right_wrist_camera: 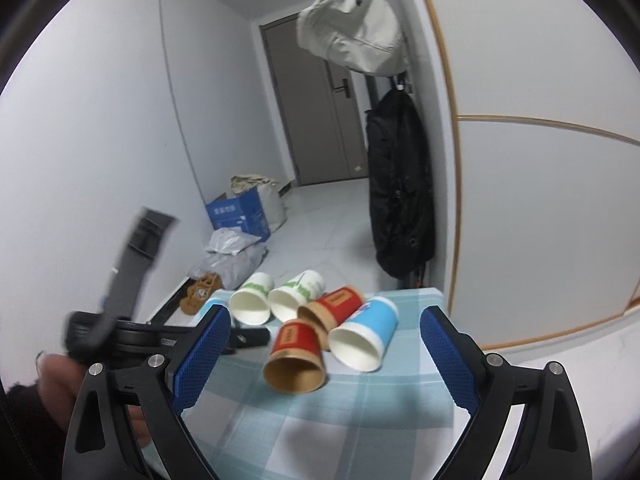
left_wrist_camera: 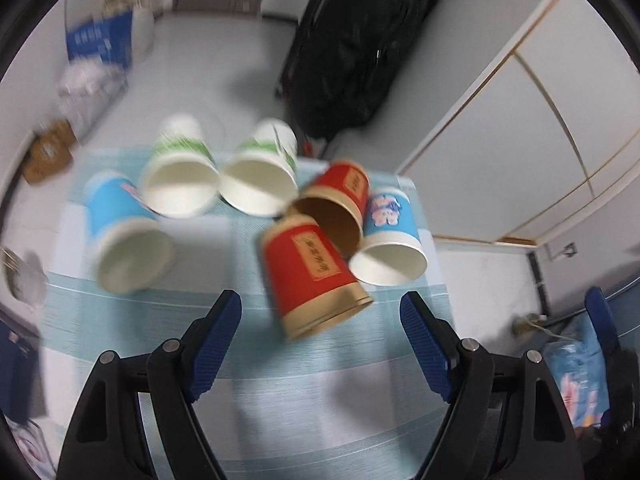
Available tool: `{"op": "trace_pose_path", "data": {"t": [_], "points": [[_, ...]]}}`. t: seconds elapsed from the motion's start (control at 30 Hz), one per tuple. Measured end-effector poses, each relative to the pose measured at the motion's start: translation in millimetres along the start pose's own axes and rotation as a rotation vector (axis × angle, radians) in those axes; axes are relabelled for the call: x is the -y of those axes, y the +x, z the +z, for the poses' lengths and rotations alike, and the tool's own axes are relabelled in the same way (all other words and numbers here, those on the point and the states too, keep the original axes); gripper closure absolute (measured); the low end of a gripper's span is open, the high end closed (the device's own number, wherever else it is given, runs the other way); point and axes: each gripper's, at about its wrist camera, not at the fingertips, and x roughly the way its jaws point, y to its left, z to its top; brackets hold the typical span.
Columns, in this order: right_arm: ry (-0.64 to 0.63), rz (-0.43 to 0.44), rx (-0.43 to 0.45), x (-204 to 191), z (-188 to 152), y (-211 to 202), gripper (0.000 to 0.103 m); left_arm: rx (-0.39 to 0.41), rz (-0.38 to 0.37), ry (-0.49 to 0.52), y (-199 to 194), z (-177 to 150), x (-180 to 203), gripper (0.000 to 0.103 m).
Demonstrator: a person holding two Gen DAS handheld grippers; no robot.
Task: Flip cup upright
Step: 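Move the left tool to the red cup and close around its body, then lift the red cup with the left tool and carry it toward the table edge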
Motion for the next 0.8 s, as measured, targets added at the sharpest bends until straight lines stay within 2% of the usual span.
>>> {"op": "trace_pose_path", "data": {"t": [0.23,0.47,0.5,0.6,0.8], "points": [[0.064,-0.002,-0.022,19,3,2,0.006,-0.129,-0.012,-0.084,30,15,-7,0.025],[0.123,0.015,-0.041,31,4,2,0.006,-0.208,-0.008,-0.141,51,12,-14,0.025],[0.126,0.017,-0.043,31,4,2,0.006,-0.214,0.0,-0.149,55,11,-18,0.025],[0.129,0.023,-0.038,32,5,0,0.006,-0.216,-0.017,-0.179,52,7,-24,0.039],[0.138,0.027,-0.035,34,5,-3,0.006,-0.214,-0.028,-0.177,46,10,-26,0.042]]}}
